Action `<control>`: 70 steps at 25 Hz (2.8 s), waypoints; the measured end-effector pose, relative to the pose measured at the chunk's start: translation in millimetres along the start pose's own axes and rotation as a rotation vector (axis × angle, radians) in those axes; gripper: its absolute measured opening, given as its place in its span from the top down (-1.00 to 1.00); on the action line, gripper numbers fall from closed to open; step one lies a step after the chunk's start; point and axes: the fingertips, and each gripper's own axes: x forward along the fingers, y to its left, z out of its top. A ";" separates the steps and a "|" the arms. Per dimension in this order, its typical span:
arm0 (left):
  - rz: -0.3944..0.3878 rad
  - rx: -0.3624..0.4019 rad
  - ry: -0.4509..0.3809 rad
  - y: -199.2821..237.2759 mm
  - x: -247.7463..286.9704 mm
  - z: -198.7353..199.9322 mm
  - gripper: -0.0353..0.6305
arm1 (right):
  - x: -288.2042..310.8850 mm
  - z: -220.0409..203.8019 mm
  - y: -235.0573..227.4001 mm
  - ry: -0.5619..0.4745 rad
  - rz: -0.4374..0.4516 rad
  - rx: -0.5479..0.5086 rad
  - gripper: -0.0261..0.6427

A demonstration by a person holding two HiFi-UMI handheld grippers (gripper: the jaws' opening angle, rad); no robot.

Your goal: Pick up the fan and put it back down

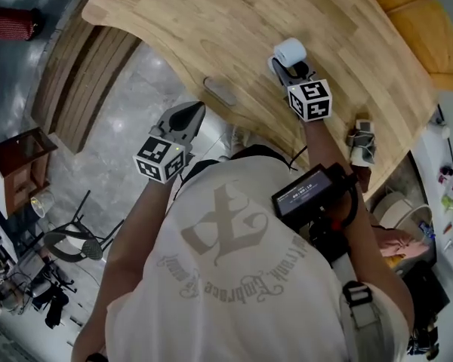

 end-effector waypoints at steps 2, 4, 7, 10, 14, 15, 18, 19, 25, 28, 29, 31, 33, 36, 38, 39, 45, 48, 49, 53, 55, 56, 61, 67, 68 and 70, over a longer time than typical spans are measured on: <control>-0.010 0.003 0.006 -2.0 5.6 0.9 0.86 | -0.8 -1.8 -6.1 -0.001 -0.014 -0.007 0.48; -0.020 0.007 0.011 -4.9 9.7 2.1 0.86 | -1.6 -2.7 -10.6 -0.002 -0.030 -0.022 0.48; -0.033 0.012 0.018 -9.5 14.0 2.8 0.86 | -3.3 -5.4 -13.8 -0.004 -0.048 -0.035 0.48; -0.041 0.020 0.023 -10.4 17.1 4.8 0.86 | -4.3 -6.1 -14.4 -0.010 -0.055 -0.038 0.48; -0.042 0.029 0.020 -10.1 9.5 9.5 0.86 | -9.5 0.3 -7.3 -0.025 -0.061 -0.042 0.47; -0.043 0.029 0.022 -9.7 9.6 9.5 0.86 | -9.4 0.6 -7.1 -0.027 -0.062 -0.040 0.47; -0.049 0.026 0.032 -7.1 16.3 6.6 0.86 | -4.6 -2.1 -12.8 -0.030 -0.065 -0.028 0.47; -0.051 0.025 0.034 -7.5 16.7 5.9 0.86 | -3.9 -2.1 -13.5 -0.030 -0.067 -0.024 0.47; -0.060 0.025 0.046 -7.1 17.2 0.7 0.86 | 2.0 -13.8 -16.6 0.019 -0.088 0.009 0.46; -0.061 0.028 0.050 -10.0 13.7 -0.1 0.86 | -4.2 -16.6 -16.4 0.027 -0.100 0.019 0.39; -0.062 0.030 0.051 -10.8 12.6 0.0 0.86 | -6.5 -16.7 -16.5 0.026 -0.104 0.022 0.37; -0.064 0.033 0.054 -10.9 12.5 -0.8 0.86 | -8.6 -17.8 -18.0 0.022 -0.109 0.032 0.35; -0.068 0.037 0.058 -11.2 13.3 -2.0 0.86 | -10.1 -19.0 -19.4 0.017 -0.115 0.047 0.33; -0.076 0.046 0.060 -16.0 14.9 -2.7 0.86 | -15.8 -18.4 -18.9 0.002 -0.119 0.049 0.33; -0.082 0.052 0.059 -20.4 16.5 -1.8 0.86 | -19.9 -18.8 -18.5 0.000 -0.118 0.047 0.33; -0.086 0.054 0.058 -22.2 17.6 -1.2 0.86 | -21.4 -19.6 -18.7 0.000 -0.117 0.053 0.33; -0.104 0.069 0.048 -30.9 24.0 1.1 0.86 | -35.4 -26.5 -20.8 0.004 -0.124 0.076 0.33; -0.116 0.077 0.049 -35.8 24.1 0.5 0.86 | -46.8 -22.0 -17.6 -0.020 -0.123 0.064 0.40; -0.120 0.080 0.049 -37.1 23.6 0.1 0.86 | -51.2 -19.2 -16.4 -0.031 -0.128 0.060 0.51; -0.141 0.098 0.041 -43.6 22.4 1.8 0.86 | -69.1 -10.0 -11.4 -0.065 -0.156 0.067 0.82; -0.156 0.108 0.033 -47.9 21.1 3.5 0.86 | -78.2 -7.2 -4.4 -0.067 -0.158 0.067 0.86; -0.163 0.113 0.029 -49.3 19.9 4.3 0.86 | -82.2 -5.3 0.5 -0.068 -0.156 0.067 0.87; -0.187 0.139 0.017 -54.5 8.7 1.4 0.86 | -103.9 7.3 27.3 -0.112 -0.151 0.100 0.88; -0.209 0.171 -0.003 -57.4 -14.9 -0.6 0.86 | -139.1 24.7 59.1 -0.183 -0.157 0.162 0.88; -0.212 0.175 -0.009 -58.0 -17.3 -0.2 0.86 | -144.9 27.0 62.8 -0.194 -0.159 0.167 0.88; -0.218 0.186 -0.024 -60.6 -21.0 1.8 0.86 | -157.5 31.9 69.0 -0.224 -0.160 0.181 0.88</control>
